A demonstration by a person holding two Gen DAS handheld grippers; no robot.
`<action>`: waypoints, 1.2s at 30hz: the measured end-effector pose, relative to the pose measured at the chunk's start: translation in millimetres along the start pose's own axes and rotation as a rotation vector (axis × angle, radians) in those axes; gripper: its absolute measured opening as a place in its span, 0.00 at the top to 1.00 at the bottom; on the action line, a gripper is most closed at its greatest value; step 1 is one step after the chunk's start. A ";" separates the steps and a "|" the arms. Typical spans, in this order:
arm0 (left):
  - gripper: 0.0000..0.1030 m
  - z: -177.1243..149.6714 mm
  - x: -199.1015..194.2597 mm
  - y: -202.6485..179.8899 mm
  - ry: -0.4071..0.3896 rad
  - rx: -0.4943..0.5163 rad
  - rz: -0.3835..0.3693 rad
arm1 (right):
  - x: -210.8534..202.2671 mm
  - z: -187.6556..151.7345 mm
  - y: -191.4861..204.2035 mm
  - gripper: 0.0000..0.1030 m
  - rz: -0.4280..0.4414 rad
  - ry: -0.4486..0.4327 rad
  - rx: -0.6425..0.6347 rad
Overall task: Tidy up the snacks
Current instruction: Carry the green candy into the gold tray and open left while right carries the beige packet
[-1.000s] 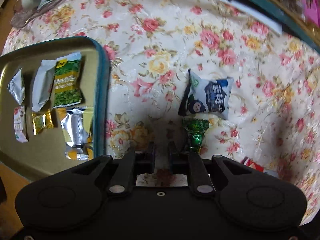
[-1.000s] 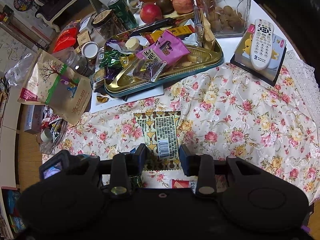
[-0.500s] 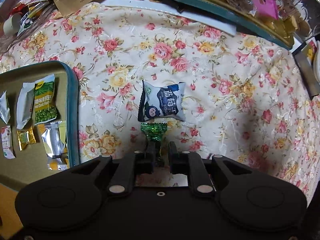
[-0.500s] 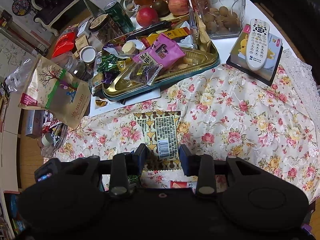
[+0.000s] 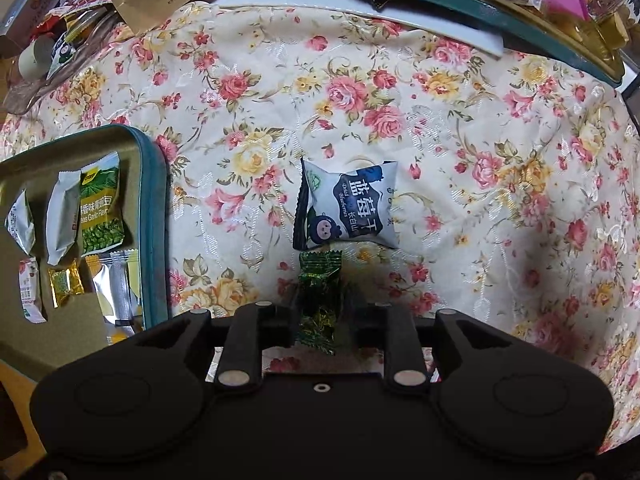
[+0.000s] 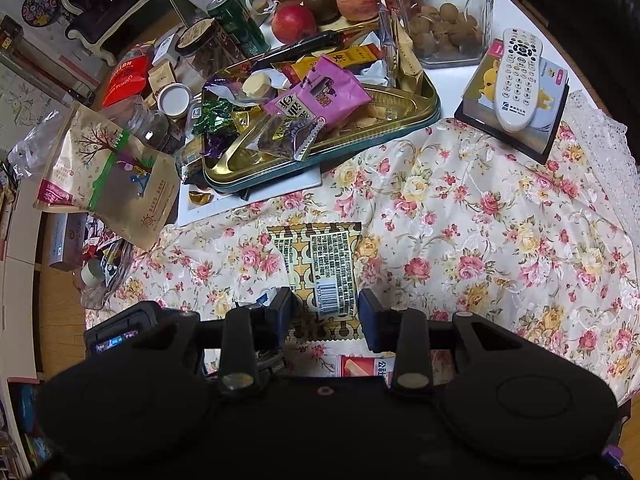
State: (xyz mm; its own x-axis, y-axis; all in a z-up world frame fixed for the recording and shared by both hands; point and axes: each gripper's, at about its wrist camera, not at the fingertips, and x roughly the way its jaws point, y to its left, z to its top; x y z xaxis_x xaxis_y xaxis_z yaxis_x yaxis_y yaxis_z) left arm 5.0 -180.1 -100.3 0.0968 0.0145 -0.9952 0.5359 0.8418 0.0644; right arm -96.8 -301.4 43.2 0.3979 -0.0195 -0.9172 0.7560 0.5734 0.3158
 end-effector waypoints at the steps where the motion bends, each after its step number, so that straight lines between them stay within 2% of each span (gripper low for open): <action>1: 0.67 -0.3 1.4 -0.9 0.002 -0.002 0.002 | 0.7 0.1 0.0 0.63 0.000 0.002 0.001; 4: 0.66 0.4 10.8 1.1 0.036 -0.027 -0.016 | 1.7 -0.1 -0.2 0.63 0.002 0.007 0.002; 7: 0.67 -1.0 11.2 4.9 0.035 -0.047 -0.042 | 2.1 -0.2 0.1 0.63 0.001 0.007 -0.001; 10: 0.74 -1.7 10.3 8.7 0.049 -0.074 -0.075 | 2.4 -0.4 0.3 0.63 0.002 0.009 -0.002; 13: 0.75 -2.1 -1.2 22.2 0.032 -0.113 -0.082 | 2.8 -0.5 1.0 0.63 0.004 0.011 -0.001; 21: 0.74 15.7 -65.1 75.5 -0.095 -0.232 -0.028 | 15.4 -5.0 14.5 0.63 -0.007 0.038 -0.031; 27: 0.74 18.1 -96.5 126.5 -0.159 -0.325 0.063 | 30.9 -15.3 42.5 0.63 -0.015 0.066 -0.099; 30: 0.74 14.1 -102.2 156.7 -0.167 -0.380 0.079 | 37.7 -22.4 62.3 0.63 -0.010 0.078 -0.139; 36: 0.74 4.2 -103.6 214.1 -0.161 -0.502 0.063 | 47.5 -41.5 110.3 0.63 0.014 0.082 -0.244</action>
State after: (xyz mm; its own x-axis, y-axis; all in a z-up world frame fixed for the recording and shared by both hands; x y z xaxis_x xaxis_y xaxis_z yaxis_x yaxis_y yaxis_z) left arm 113.3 -3.7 16.8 0.2645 0.0235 -0.9641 0.0616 0.9972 0.0413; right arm -16.1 -205.1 24.4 0.3563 0.0504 -0.9330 0.5993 0.7537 0.2696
